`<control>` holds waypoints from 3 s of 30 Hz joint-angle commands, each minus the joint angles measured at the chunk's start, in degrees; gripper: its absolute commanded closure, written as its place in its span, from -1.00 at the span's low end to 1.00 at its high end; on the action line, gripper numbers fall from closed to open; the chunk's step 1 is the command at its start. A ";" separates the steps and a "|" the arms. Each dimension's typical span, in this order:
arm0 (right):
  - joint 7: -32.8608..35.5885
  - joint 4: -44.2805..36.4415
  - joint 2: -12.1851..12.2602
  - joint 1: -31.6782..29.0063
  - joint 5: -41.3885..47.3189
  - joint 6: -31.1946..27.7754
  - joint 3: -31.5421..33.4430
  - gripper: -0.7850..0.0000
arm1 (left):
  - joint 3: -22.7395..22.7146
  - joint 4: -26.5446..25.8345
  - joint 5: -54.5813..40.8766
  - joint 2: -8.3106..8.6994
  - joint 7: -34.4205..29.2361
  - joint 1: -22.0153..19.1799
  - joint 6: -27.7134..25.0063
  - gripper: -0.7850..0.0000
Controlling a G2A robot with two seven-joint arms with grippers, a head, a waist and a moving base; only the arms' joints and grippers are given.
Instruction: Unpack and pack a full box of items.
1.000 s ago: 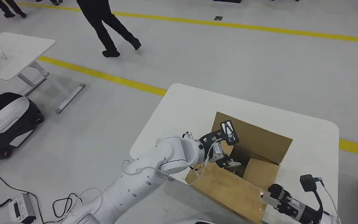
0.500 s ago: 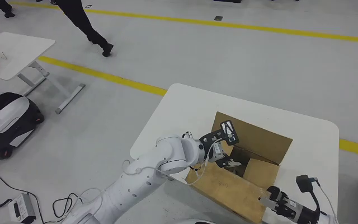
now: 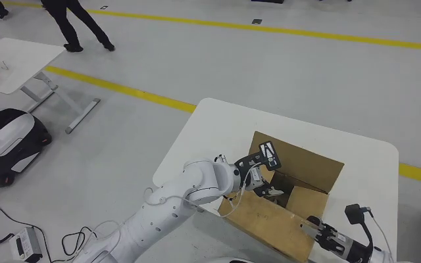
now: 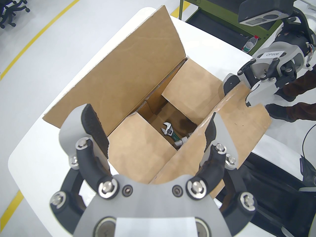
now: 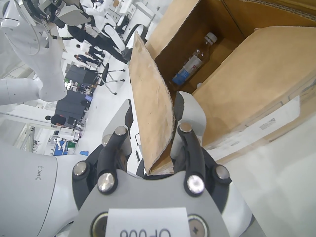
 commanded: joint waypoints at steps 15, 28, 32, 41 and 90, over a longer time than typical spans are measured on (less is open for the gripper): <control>-14.65 -4.45 0.24 0.27 -1.90 1.25 3.66 1.00 | 0.00 0.00 0.00 0.00 0.00 0.00 0.00 -1.00; -27.38 -9.97 0.18 -2.49 -24.62 -1.97 3.00 1.00 | 0.00 0.00 0.00 0.00 0.00 0.00 0.00 -1.00; -33.49 -10.82 0.01 -4.49 -30.33 -4.43 2.27 1.00 | 0.00 0.00 0.00 0.00 0.00 0.00 0.00 -1.00; -45.63 -13.92 -0.07 -8.12 -48.96 -6.29 2.68 1.00 | -2.73 -3.44 1.24 0.39 2.22 2.20 1.88 -1.00; -68.65 -16.81 0.54 -18.09 -56.08 -4.38 9.23 -0.89 | 6.88 -1.74 6.36 -1.22 -24.87 -2.58 0.51 0.83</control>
